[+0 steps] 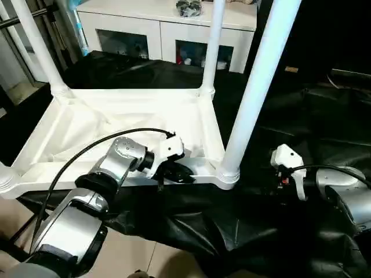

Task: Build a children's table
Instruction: Rotate leg to tighten

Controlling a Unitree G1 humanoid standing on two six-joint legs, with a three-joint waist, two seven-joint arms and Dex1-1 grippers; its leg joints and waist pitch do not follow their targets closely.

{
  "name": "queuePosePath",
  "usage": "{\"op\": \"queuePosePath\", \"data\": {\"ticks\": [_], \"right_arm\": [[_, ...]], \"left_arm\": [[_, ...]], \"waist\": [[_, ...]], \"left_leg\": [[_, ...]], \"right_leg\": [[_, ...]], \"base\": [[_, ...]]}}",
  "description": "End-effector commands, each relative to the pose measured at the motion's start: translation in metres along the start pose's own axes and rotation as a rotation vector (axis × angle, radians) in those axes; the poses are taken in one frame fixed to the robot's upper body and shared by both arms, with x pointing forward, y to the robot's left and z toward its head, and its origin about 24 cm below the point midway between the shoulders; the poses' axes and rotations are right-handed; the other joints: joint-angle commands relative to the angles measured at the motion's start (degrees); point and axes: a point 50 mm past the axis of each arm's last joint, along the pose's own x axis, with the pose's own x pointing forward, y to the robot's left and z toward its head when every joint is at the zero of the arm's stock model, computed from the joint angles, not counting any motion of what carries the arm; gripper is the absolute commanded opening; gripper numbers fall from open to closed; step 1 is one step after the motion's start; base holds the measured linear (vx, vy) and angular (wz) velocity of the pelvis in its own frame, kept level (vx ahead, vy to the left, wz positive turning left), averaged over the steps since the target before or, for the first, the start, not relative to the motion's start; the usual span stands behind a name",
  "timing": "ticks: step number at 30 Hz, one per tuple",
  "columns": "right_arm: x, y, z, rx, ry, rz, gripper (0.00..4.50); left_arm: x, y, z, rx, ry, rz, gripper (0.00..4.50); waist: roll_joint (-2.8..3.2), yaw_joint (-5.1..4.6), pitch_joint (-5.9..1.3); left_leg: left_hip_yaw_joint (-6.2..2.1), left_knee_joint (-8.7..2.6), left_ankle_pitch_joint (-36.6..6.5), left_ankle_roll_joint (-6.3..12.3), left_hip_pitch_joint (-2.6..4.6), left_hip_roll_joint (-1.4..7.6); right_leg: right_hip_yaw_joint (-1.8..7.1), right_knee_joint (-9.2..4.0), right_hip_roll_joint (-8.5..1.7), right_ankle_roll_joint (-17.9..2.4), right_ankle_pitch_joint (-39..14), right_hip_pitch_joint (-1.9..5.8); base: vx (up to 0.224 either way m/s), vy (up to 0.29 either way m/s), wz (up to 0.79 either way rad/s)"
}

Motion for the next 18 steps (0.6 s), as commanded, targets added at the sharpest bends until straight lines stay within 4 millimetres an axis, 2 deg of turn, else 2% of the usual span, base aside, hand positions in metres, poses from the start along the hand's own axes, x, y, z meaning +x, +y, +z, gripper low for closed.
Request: {"op": "queuePosePath", "data": {"ticks": [1, 8, 9, 10, 11, 12, 14, 15, 16, 18], "right_arm": [[-0.001, 0.000, 0.009, -0.012, -0.044, -0.012, 4.06], [0.014, 0.005, 0.018, -0.033, -0.129, -0.024, 4.18], [0.018, 0.007, 0.018, -0.035, -0.129, -0.022, 4.18], [0.021, 0.008, 0.018, -0.038, -0.129, -0.018, 4.18], [0.028, 0.010, 0.018, -0.045, -0.135, -0.015, 4.18], [0.032, 0.012, 0.018, -0.037, -0.136, -0.008, 4.18], [0.035, 0.012, 0.017, -0.032, -0.132, -0.003, 4.18], [0.035, 0.012, 0.017, -0.032, -0.132, -0.003, 4.18], [0.039, 0.012, 0.016, -0.026, -0.125, 0.000, 3.93], [0.043, 0.012, 0.016, -0.021, -0.112, 0.006, 3.83]], "left_arm": [[0.000, -0.006, -0.018, -0.045, 0.070, -0.021, 0.14], [0.000, -0.010, -0.016, -0.059, -0.038, -0.014, 0.07], [0.002, -0.012, -0.014, -0.057, -0.063, -0.017, 0.07], [0.002, -0.014, -0.014, -0.055, -0.078, -0.019, 0.07], [0.005, -0.018, -0.013, -0.051, -0.110, -0.028, 0.07], [0.006, -0.022, -0.014, -0.045, -0.119, -0.038, 0.07], [0.007, -0.025, -0.015, -0.042, -0.120, -0.046, 0.07], [0.007, -0.025, -0.015, -0.042, -0.120, -0.046, 0.07], [0.008, -0.027, -0.015, -0.040, -0.120, -0.052, 0.00], [0.008, -0.030, -0.016, -0.039, -0.118, -0.057, 0.00]], "waist": [[-0.42, 0.46, -3.67], [-0.42, 0.28, -3.62], [-0.87, 0.27, -3.67], [-0.52, 0.22, -3.62], [-0.86, 0.15, -3.70], [-0.69, 0.17, -3.66], [-0.85, 0.18, -3.71], [-0.71, 0.17, -3.60], [-0.84, 0.23, -3.61], [-1.05, 0.11, -3.58]], "left_leg": [[-0.17, -3.73, -14.5, 2.62, 0.40, 1.02], [-0.16, -3.90, -14.5, 2.24, 0.41, 1.00], [-0.17, -3.92, -14.2, 2.17, 0.36, 1.12], [-0.19, -4.01, -14.2, 2.20, 0.33, 1.07], [-0.19, -4.01, -13.8, 2.19, 0.35, 1.28], [-0.18, -4.05, -13.8, 2.26, 0.33, 1.24], [-0.04, -4.02, -13.7, 2.51, 0.53, 1.32], [-0.04, -4.09, -13.5, 2.50, 0.44, 1.30], [0.03, -4.07, -13.4, 2.52, 0.49, 1.23], [0.00, -4.12, -13.5, 2.30, 0.39, 1.24]], "right_leg": [[1.69, -4.73, -3.18, -13.5, -13.5, 3.19], [1.79, -4.89, -3.25, -12.8, -15.2, 3.01], [1.82, -4.75, -3.37, -12.9, -14.8, 3.10], [1.74, -4.79, -3.33, -12.7, -15.5, 2.99], [1.83, -4.59, -3.51, -13.1, -14.6, 2.94], [1.82, -4.62, -3.43, -13.1, -14.7, 2.85], [1.88, -4.66, -3.35, -13.1, -14.3, 2.68], [1.90, -4.59, -3.26, -13.0, -14.0, 2.70], [1.92, -4.68, -3.27, -12.6, -14.2, 2.71], [1.91, -4.58, -3.37, -12.2, -15.0, 2.71]], "base": [[0.000, 0.000, 0.00], [0.000, 0.000, 0.00], [0.000, 0.000, 0.00], [0.000, 0.000, 0.00], [0.000, 0.000, 0.00], [0.000, 0.000, 0.00], [0.000, 0.000, 0.00], [0.000, 0.000, 0.00], [0.000, 0.000, 0.00], [0.000, 0.000, 0.00]]}}
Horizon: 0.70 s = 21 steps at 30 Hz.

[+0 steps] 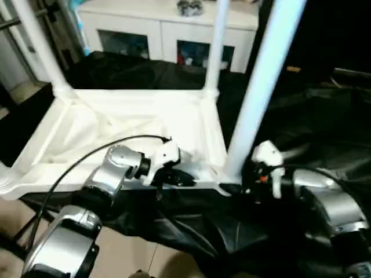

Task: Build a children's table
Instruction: Rotate leg to tighten

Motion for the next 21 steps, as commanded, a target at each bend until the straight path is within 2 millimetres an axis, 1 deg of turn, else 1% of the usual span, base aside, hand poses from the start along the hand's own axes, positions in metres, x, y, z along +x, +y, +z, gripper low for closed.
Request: {"op": "queuePosePath", "data": {"ticks": [1, 2, 3, 4, 5, 6, 7, 8, 9, 10, 12, 16, 17, 18, 19, 20, 21], "right_arm": [[0.001, -0.003, 0.000, -0.010, 0.016, -0.009, 3.78], [0.003, -0.003, 0.000, -0.010, 0.020, -0.005, 3.62], [0.005, -0.003, 0.001, -0.007, 0.020, -0.003, 3.62], [0.005, -0.004, 0.001, -0.007, 0.020, -0.003, 3.47], [0.006, -0.004, 0.001, -0.004, 0.021, 0.003, 3.37], [0.007, -0.004, 0.002, 0.002, 0.018, 0.010, 3.30], [0.007, -0.003, 0.002, 0.006, 0.016, 0.018, 3.17], [0.007, -0.003, 0.002, 0.006, 0.017, 0.023, 3.04], [0.007, -0.003, 0.002, 0.006, 0.017, 0.024, 2.97], [0.008, -0.003, 0.002, 0.006, 0.018, 0.025, 2.93], [0.010, -0.003, 0.002, 0.010, 0.013, 0.025, 2.84], [0.014, -0.003, 0.001, 0.024, -0.008, 0.010, 2.79], [0.016, -0.005, 0.001, 0.035, -0.020, -0.030, 2.79], [0.026, -0.013, 0.002, 0.091, -0.060, -0.179, 2.78], [0.029, -0.015, 0.001, 0.108, -0.070, -0.218, 2.78], [0.038, -0.020, -0.001, 0.181, -0.086, -0.331, 2.78], [0.043, -0.021, -0.002, 0.230, -0.090, -0.383, 2.77]], "left_arm": [[0.007, -0.010, -0.013, -0.064, -0.004, -0.044, 0.00], [0.007, -0.011, -0.013, -0.064, -0.004, -0.045, 0.00], [0.006, -0.012, -0.013, -0.066, -0.003, -0.045, 0.00], [0.006, -0.012, -0.013, -0.066, -0.003, -0.045, 0.00], [0.005, -0.012, -0.014, -0.065, 0.002, -0.046, 0.00], [0.004, -0.013, -0.015, -0.067, 0.012, -0.050, 0.00], [0.003, -0.014, -0.016, -0.067, 0.021, -0.050, 0.00], [0.002, -0.014, -0.016, -0.067, 0.027, -0.049, 0.00], [0.002, -0.014, -0.016, -0.067, 0.027, -0.048, 0.00], [0.002, -0.015, -0.016, -0.067, 0.030, -0.047, 0.00], [0.001, -0.014, -0.018, -0.077, 0.051, -0.032, 0.00], [0.000, -0.012, -0.020, -0.087, 0.070, -0.005, 0.00], [0.000, -0.011, -0.020, -0.090, 0.070, 0.017, 0.00], [0.004, -0.003, -0.017, -0.099, 0.065, 0.108, 0.00], [0.005, -0.001, -0.016, -0.101, 0.063, 0.134, 0.00], [0.011, 0.004, -0.013, -0.106, 0.063, 0.198, 0.00], [0.015, 0.006, -0.011, -0.110, 0.064, 0.222, 0.00]], "waist": [[-1.10, 0.05, -3.40], [-1.16, 0.06, -3.35], [-1.14, 0.05, -3.36], [-1.10, -0.01, -3.39], [-1.27, -0.03, -3.38], [-1.28, -0.04, -3.33], [-1.56, -0.10, -3.32], [-1.38, -0.09, -3.31], [-1.34, -0.14, -3.33], [-1.29, -0.23, -3.32], [-1.38, -0.38, -3.34], [-1.40, -0.63, -3.26], [-1.40, -0.75, -3.14], [-1.18, -0.90, -3.16], [-1.13, -1.32, -3.08], [-1.18, -1.79, -3.06], [-1.19, -2.24, -3.07]], "left_leg": [[-0.13, -3.86, -13.5, 2.22, 0.37, 1.27], [-0.12, -3.89, -13.7, 2.10, 0.33, 1.25], [-0.14, -3.91, -13.7, 2.12, 0.35, 1.25], [-0.13, -3.88, -13.6, 2.10, 0.35, 1.23], [-0.14, -3.89, -13.4, 2.17, 0.31, 1.22], [-0.10, -3.90, -13.5, 2.24, 0.32, 1.20], [-0.10, -3.90, -13.6, 2.27, 0.26, 1.18], [-0.15, -3.95, -13.7, 2.18, 0.31, 1.22], [-0.17, -3.95, -13.6, 2.08, 0.30, 1.27], [-0.17, -3.98, -13.6, 2.01, 0.32, 1.29], [-0.16, -3.98, -13.4, 2.01, 0.28, 1.27], [-0.13, -3.96, -13.9, 1.97, 0.25, 1.15], [-0.20, -4.08, -14.8, 1.67, 0.32, 1.12], [-0.21, -4.08, -15.3, 1.53, 0.36, 1.16], [-0.28, -4.20, -15.9, 0.55, 0.32, 1.01], [-0.63, -4.43, -17.1, -0.74, 0.35, 0.93], [-0.80, -4.51, -18.0, -1.40, 0.38, 0.90]], "right_leg": [[1.93, -4.46, -3.40, -12.2, -15.4, 2.71], [1.96, -4.57, -3.42, -11.6, -16.5, 2.72], [1.97, -4.63, -3.42, -11.4, -16.7, 2.74], [2.00, -4.62, -3.43, -11.2, -16.7, 2.69], [1.98, -4.57, -3.38, -11.1, -16.7, 2.71], [1.98, -4.69, -3.34, -10.8, -17.1, 2.62], [1.97, -4.68, -3.34, -10.6, -17.4, 2.65], [1.97, -4.70, -3.43, -10.5, -18.1, 2.60], [2.00, -4.67, -3.47, -10.6, -18.1, 2.61], [2.00, -4.69, -3.41, -10.6, -17.8, 2.57], [2.00, -4.56, -3.35, -10.9, -16.6, 2.59], [2.01, -4.75, -3.36, -10.7, -17.9, 2.57], [1.95, -5.00, -3.36, -10.0, -20.2, 2.47], [2.02, -4.97, -3.38, -10.1, -20.5, 2.22], [1.96, -5.09, -3.34, -10.2, -21.3, 2.11], [1.68, -5.27, -3.36, -9.5, -23.9, 2.30], [1.65, -5.27, -3.40, -8.9, -25.3, 2.23]], "base": [[0.000, 0.000, 0.00], [0.000, 0.000, 0.00], [0.000, 0.000, 0.00], [0.000, 0.000, 0.00], [0.000, 0.000, 0.00], [0.000, 0.000, 0.00], [0.000, 0.000, 0.00], [0.000, 0.000, 0.00], [0.000, 0.000, 0.00], [0.000, 0.000, 0.00], [0.000, 0.000, 0.00], [0.000, 0.000, 0.00], [0.000, 0.000, 0.00], [0.000, 0.000, 0.00], [0.000, 0.000, 0.00], [0.000, 0.000, 0.00], [0.000, 0.000, 0.00]]}}
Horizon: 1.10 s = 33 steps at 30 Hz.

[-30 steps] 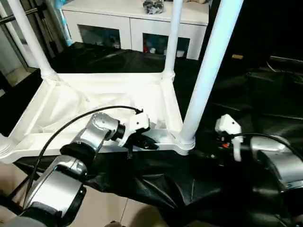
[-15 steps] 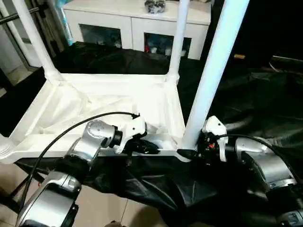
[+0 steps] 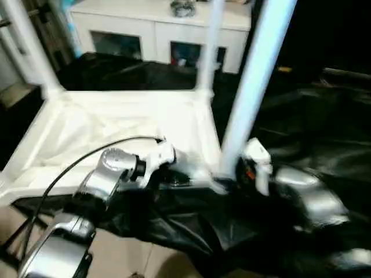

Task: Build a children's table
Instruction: Rotate leg to tighten

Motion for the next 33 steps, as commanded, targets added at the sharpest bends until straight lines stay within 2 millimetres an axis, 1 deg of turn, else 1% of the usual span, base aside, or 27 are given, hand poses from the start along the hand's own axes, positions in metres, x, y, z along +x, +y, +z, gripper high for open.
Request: {"op": "queuePosePath", "data": {"ticks": [1, 2, 3, 4, 5, 6, 7, 8, 9, 11, 13, 14, 16, 18, 19, 20, 21, 22, 23, 24, 25, 26, 27, 28, 29, 31, 33], "right_arm": [[0.011, -0.005, -0.004, 0.093, 0.002, -0.159, 2.77], [0.011, -0.005, -0.004, 0.093, 0.002, -0.159, 2.77], [0.011, -0.005, -0.004, 0.093, 0.002, -0.159, 2.77], [0.019, -0.003, -0.007, 0.130, 0.009, -0.225, 2.77], [0.030, 0.002, -0.009, 0.141, 0.021, -0.272, 2.77], [0.041, 0.011, -0.009, 0.137, 0.027, -0.288, 2.77], [0.041, 0.011, -0.009, 0.137, 0.027, -0.288, 2.77], [0.047, 0.018, -0.006, 0.109, 0.014, -0.239, 2.77], [0.049, 0.020, -0.005, 0.100, 0.011, -0.223, 3.12], [0.050, 0.021, -0.002, 0.098, -0.005, -0.202, 3.47], [0.046, 0.018, 0.003, 0.112, -0.035, -0.181, 3.56], [0.040, 0.012, 0.006, 0.080, -0.045, -0.165, 3.66], [0.035, 0.007, 0.008, 0.031, -0.043, -0.146, 3.93], [0.023, 0.001, 0.010, -0.028, -0.036, -0.087, 3.93], [0.023, 0.000, 0.010, -0.031, -0.035, -0.083, 3.93], [0.017, -0.001, 0.011, -0.047, -0.030, -0.044, 3.93], [0.008, -0.003, 0.010, -0.071, -0.018, 0.028, 3.93], [0.004, -0.003, 0.010, -0.080, -0.013, 0.058, 3.93], [0.004, -0.003, 0.010, -0.080, -0.013, 0.058, 3.93], [-0.001, -0.002, 0.009, -0.090, -0.004, 0.113, 3.93], [-0.008, 0.000, 0.008, -0.099, 0.012, 0.182, 3.93], [-0.016, 0.004, 0.005, -0.103, 0.043, 0.276, 3.93], [-0.018, 0.005, 0.004, -0.103, 0.052, 0.297, 3.93], [-0.019, 0.005, 0.003, -0.103, 0.055, 0.304, 3.93], [-0.022, 0.006, 0.002, -0.099, 0.070, 0.337, 3.93], [-0.028, 0.008, 0.001, -0.089, 0.089, 0.395, 3.93], [-0.031, 0.010, 0.001, -0.082, 0.103, 0.437, 3.68]], "left_arm": [[0.019, -0.006, -0.007, -0.054, 0.044, 0.028, 0.00], [0.019, -0.006, -0.007, -0.054, 0.044, 0.028, 0.00], [0.019, -0.006, -0.007, -0.054, 0.044, 0.028, 0.00], [0.028, -0.007, -0.001, -0.066, 0.036, 0.051, 0.00], [0.039, -0.008, 0.006, -0.068, 0.025, 0.061, 0.00], [0.051, -0.012, 0.015, -0.057, 0.008, 0.054, 0.00], [0.051, -0.012, 0.015, -0.057, 0.008, 0.054, 0.00], [0.057, -0.017, 0.019, -0.041, 0.001, 0.027, 0.00], [0.059, -0.018, 0.020, -0.036, 0.000, 0.021, 0.00], [0.061, -0.020, 0.020, -0.026, 0.005, -0.006, 0.00], [0.059, -0.020, 0.019, -0.008, 0.011, -0.029, 0.00], [0.055, -0.021, 0.016, 0.003, 0.016, -0.052, 0.00], [0.052, -0.022, 0.013, 0.007, 0.024, -0.077, 0.00], [0.045, -0.023, 0.007, 0.018, 0.038, -0.122, 0.00], [0.044, -0.023, 0.007, 0.018, 0.039, -0.125, 0.00], [0.041, -0.023, 0.005, 0.019, 0.047, -0.143, 0.00], [0.035, -0.023, 0.001, 0.025, 0.060, -0.176, 0.00], [0.032, -0.023, 0.000, 0.030, 0.064, -0.191, 0.00], [0.032, -0.023, 0.000, 0.030, 0.064, -0.191, 0.00], [0.028, -0.023, -0.002, 0.042, 0.072, -0.209, 0.00], [0.024, -0.022, -0.004, 0.053, 0.081, -0.229, 0.00], [0.018, -0.022, -0.007, 0.067, 0.090, -0.258, 0.00], [0.016, -0.022, -0.008, 0.071, 0.091, -0.266, 0.00], [0.016, -0.022, -0.008, 0.072, 0.092, -0.269, 0.00], [0.012, -0.021, -0.009, 0.075, 0.094, -0.282, 0.00], [0.006, -0.021, -0.010, 0.085, 0.095, -0.319, 0.00], [0.001, -0.019, -0.011, 0.098, 0.111, -0.333, 0.00]], "waist": [[-0.27, -0.03, -2.96], [-0.36, -0.06, -2.92], [-0.42, -0.02, -3.08], [-0.07, 0.06, -3.09], [-0.20, -0.11, -2.98], [0.06, -0.39, -2.84], [-0.13, -0.40, -2.97], [-0.11, -0.31, -3.00], [-0.07, -0.23, -2.99], [-0.18, -0.19, -3.13], [-0.18, -0.13, -3.18], [-0.15, 0.04, -3.26], [-0.24, 0.46, -3.44], [-0.26, 0.72, -3.57], [-0.29, 0.81, -3.64], [-0.35, 0.86, -3.75], [-0.46, 0.94, -3.69], [-0.46, 1.09, -3.69], [-0.43, 1.16, -3.62], [-0.65, 1.09, -3.56], [-0.54, 1.28, -3.57], [-0.64, 1.61, -3.34], [-0.54, 1.85, -3.29], [-0.49, 2.04, -3.27], [-0.59, 2.20, -3.26], [-0.59, 2.56, -3.20], [-0.62, 2.72, -3.26]], "left_leg": [[-0.74, -4.62, -18.6, -1.59, 0.44, 0.89], [-0.72, -4.54, -19.2, -1.60, 0.59, 0.81], [-0.68, -4.40, -19.4, -1.21, 0.77, 0.88], [-0.62, -4.45, -19.2, -0.76, 0.76, 0.92], [-0.43, -4.48, -19.4, -0.70, 0.83, 0.96], [-0.42, -4.50, -20.6, -1.43, 0.97, 0.76], [-0.67, -4.49, -21.3, -1.81, 1.05, 0.58], [-0.67, -4.49, -21.1, -1.67, 1.08, 0.59], [-0.60, -4.46, -21.0, -1.08, 0.99, 0.67], [-0.58, -4.53, -20.4, -0.55, 0.83, 0.70], [-0.51, -4.57, -19.7, -0.11, 0.75, 0.75], [-0.42, -4.52, -19.4, 0.11, 0.87, 0.80], [-0.32, -4.44, -17.5, 0.66, 0.80, 0.89], [-0.26, -4.34, -15.4, 1.18, 0.61, 0.87], [-0.23, -4.30, -14.9, 1.44, 0.56, 0.86], [-0.11, -4.11, -13.3, 2.05, 0.39, 0.81], [-0.10, -4.10, -12.6, 2.59, 0.35, 0.82], [-0.06, -4.03, -12.3, 3.11, 0.39, 0.85], [-0.03, -4.03, -12.5, 3.33, 0.35, 0.90], [0.03, -4.08, -12.7, 3.37, 0.35, 0.98], [-0.02, -4.12, -13.1, 3.37, 0.51, 1.04], [0.05, -4.24, -13.9, 3.52, 0.45, 1.16], [0.05, -4.27, -14.3, 3.49, 0.61, 1.26], [0.05, -4.34, -15.0, 3.23, 0.68, 1.38], [0.05, -4.36, -15.3, 3.01, 0.68, 1.39], [-0.03, -4.52, -16.4, 2.25, 0.83, 1.41], [-0.01, -4.52, -16.2, 2.07, 0.92, 1.52]], "right_leg": [[1.69, -5.44, -3.39, -8.9, -25.8, 2.03], [1.65, -5.68, -3.33, -8.6, -26.6, 1.95], [1.86, -5.79, -3.50, -8.8, -25.7, 1.98], [2.01, -5.62, -3.28, -9.3, -23.2, 1.97], [2.11, -5.68, -3.18, -9.7, -22.5, 1.74], [2.04, -5.72, -3.19, -10.0, -23.5, 1.50], [1.79, -5.86, -3.26, -9.3, -25.6, 1.82], [1.83, -5.93, -3.25, -9.0, -25.6, 1.89], [1.98, -6.02, -3.27, -9.0, -24.7, 1.85], [2.02, -5.81, -3.17, -9.3, -22.6, 2.08], [2.08, -5.68, -3.12, -9.9, -20.8, 2.20], [2.12, -5.58, -3.10, -10.3, -19.7, 2.16], [2.17, -5.23, -3.13, -11.4, -16.1, 2.47], [2.15, -4.82, -3.11, -12.3, -12.6, 2.81], [2.11, -4.73, -3.10, -12.5, -11.5, 2.91], [2.17, -4.41, -3.06, -13.1, -8.7, 3.04], [2.11, -4.35, -3.04, -13.6, -7.5, 3.21], [2.08, -4.31, -3.08, -13.8, -7.1, 3.31], [2.10, -4.33, -3.08, -13.9, -7.2, 3.27], [2.04, -4.37, -3.05, -14.0, -8.0, 3.17], [1.94, -4.42, -3.03, -14.0, -8.8, 3.18], [1.93, -4.66, -2.92, -13.3, -11.2, 3.24], [1.97, -4.76, -2.99, -13.0, -12.1, 3.12], [2.01, -4.78, -3.09, -13.0, -13.4, 2.95], [1.99, -4.82, -3.15, -12.8, -14.2, 2.93], [2.05, -5.05, -3.28, -12.0, -17.3, 2.76], [2.13, -5.01, -3.30, -12.0, -16.9, 2.61]], "base": [[0.000, 0.000, 0.00], [0.000, 0.000, 0.00], [0.000, 0.000, 0.00], [0.000, 0.000, 0.00], [0.000, 0.000, 0.00], [0.000, 0.000, 0.00], [0.000, 0.000, 0.00], [0.000, 0.000, 0.00], [0.000, 0.000, 0.00], [0.000, 0.000, 0.00], [0.000, 0.000, 0.00], [0.000, 0.000, 0.00], [0.000, 0.000, 0.00], [0.000, 0.000, 0.00], [0.000, 0.000, 0.00], [0.000, 0.000, 0.00], [0.000, 0.000, 0.00], [0.000, 0.000, 0.00], [0.000, 0.000, 0.00], [0.000, 0.000, 0.00], [0.000, 0.000, 0.00], [0.000, 0.000, 0.00], [0.000, 0.000, 0.00], [0.000, 0.000, 0.00], [0.000, 0.000, 0.00], [0.000, 0.000, 0.00], [0.000, 0.000, 0.00]]}}
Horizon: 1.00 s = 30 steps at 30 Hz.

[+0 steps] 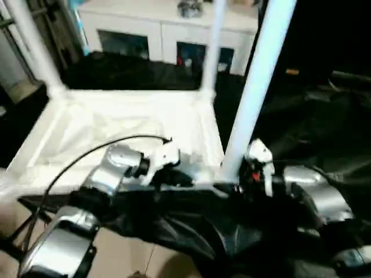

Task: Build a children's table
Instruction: Rotate leg to tighten

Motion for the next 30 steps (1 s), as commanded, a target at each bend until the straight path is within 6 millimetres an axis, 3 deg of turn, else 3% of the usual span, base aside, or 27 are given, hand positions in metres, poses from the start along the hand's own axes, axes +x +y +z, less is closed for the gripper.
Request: {"op": "queuePosePath", "data": {"ticks": [1, 6, 13, 15, 18, 20, 21, 22, 24, 27, 29, 30], "right_arm": [[0.002, 0.006, 0.004, -0.009, 0.009, 0.072, 3.57], [0.002, 0.009, 0.003, -0.003, 0.022, 0.095, 3.27], [0.009, 0.011, 0.001, 0.013, 0.003, 0.069, 2.78], [0.014, 0.009, 0.000, 0.024, -0.019, 0.005, 2.76], [0.027, -0.007, -0.004, 0.098, -0.056, -0.244, 2.74], [0.036, -0.017, -0.006, 0.169, -0.072, -0.411, 2.73], [0.039, -0.018, -0.007, 0.185, -0.074, -0.444, 2.73], [0.044, -0.022, -0.008, 0.201, -0.065, -0.530, 2.73], [0.053, -0.022, -0.010, 0.226, -0.044, -0.593, 2.72], [0.067, -0.015, -0.007, 0.220, -0.061, -0.574, 2.72], [0.073, -0.010, -0.003, 0.203, -0.089, -0.544, 3.42], [0.075, -0.009, -0.002, 0.200, -0.098, -0.531, 3.44]], "left_arm": [[0.008, -0.009, -0.010, -0.004, 0.074, -0.095, 0.00], [0.004, -0.006, -0.010, 0.007, 0.083, -0.090, 0.00], [0.010, -0.002, -0.008, -0.011, 0.059, -0.024, 0.00], [0.012, 0.001, -0.006, -0.031, 0.050, 0.020, 0.00], [0.020, 0.009, -0.001, -0.071, 0.026, 0.112, 0.00], [0.027, 0.013, 0.004, -0.087, 0.020, 0.170, 0.00], [0.029, 0.014, 0.005, -0.090, 0.020, 0.183, 0.00], [0.034, 0.016, 0.008, -0.094, 0.016, 0.205, 0.00], [0.042, 0.017, 0.013, -0.101, 0.006, 0.230, 0.00], [0.050, 0.017, 0.019, -0.101, -0.006, 0.246, 0.00], [0.055, 0.016, 0.021, -0.096, -0.012, 0.237, 0.00], [0.056, 0.016, 0.022, -0.093, -0.013, 0.234, 0.00]], "waist": [[-0.41, 0.12, -3.11], [-0.36, 0.31, -3.17], [-0.51, 0.47, -3.00], [-0.56, 0.39, -2.87], [-0.62, -0.12, -2.64], [-0.58, -0.88, -2.40], [-0.58, -1.33, -2.46], [-0.35, -1.57, -2.53], [-0.20, -2.27, -2.69], [-0.10, -2.46, -2.76], [-0.21, -2.41, -2.84], [-0.24, -2.38, -2.90]], "left_leg": [[-0.13, -3.81, -15.7, 1.88, 0.30, 1.62], [-0.05, -3.69, -14.5, 1.75, 0.26, 1.48], [-0.13, -3.83, -16.0, 1.11, 0.38, 1.47], [-0.14, -3.92, -16.6, 0.83, 0.42, 1.48], [-0.51, -4.15, -19.6, -0.58, 0.80, 1.16], [-0.80, -4.16, -21.4, -1.60, 0.93, 0.91], [-1.19, -4.37, -21.7, -1.99, 0.67, 0.88], [-1.25, -4.45, -21.7, -1.92, 0.60, 0.88], [-1.34, -4.64, -22.2, -1.81, 0.63, 1.02], [-1.03, -4.66, -22.3, -1.53, 0.77, 1.03], [-0.86, -4.53, -22.3, -1.05, 0.72, 0.92], [-0.87, -4.58, -21.8, -0.78, 0.57, 0.94]], "right_leg": [[2.05, -4.69, -3.29, -12.0, -15.9, 2.50], [2.04, -4.55, -3.28, -12.2, -14.1, 2.54], [2.04, -4.98, -3.45, -11.0, -18.4, 2.39], [2.10, -5.16, -3.49, -10.5, -20.2, 2.20], [1.93, -5.91, -3.63, -8.2, -27.5, 1.82], [1.70, -6.39, -3.71, -6.7, -32.6, 1.42], [1.43, -6.48, -3.82, -5.6, -34.5, 1.71], [1.42, -6.75, -3.80, -4.9, -34.4, 1.78], [1.42, -6.59, -3.67, -6.2, -30.8, 1.72], [1.66, -6.39, -3.32, -8.0, -25.1, 1.69], [1.88, -6.24, -3.31, -8.8, -23.3, 1.77], [1.90, -6.11, -3.32, -9.0, -22.3, 1.95]], "base": [[0.000, 0.000, 0.00], [0.000, 0.000, 0.00], [0.000, 0.000, 0.00], [0.000, 0.000, 0.00], [0.000, 0.000, 0.00], [0.000, 0.000, 0.00], [0.000, 0.000, 0.00], [0.000, 0.000, 0.00], [0.000, 0.000, 0.00], [0.000, 0.000, 0.00], [0.000, 0.000, 0.00], [0.000, 0.000, 0.00]]}}
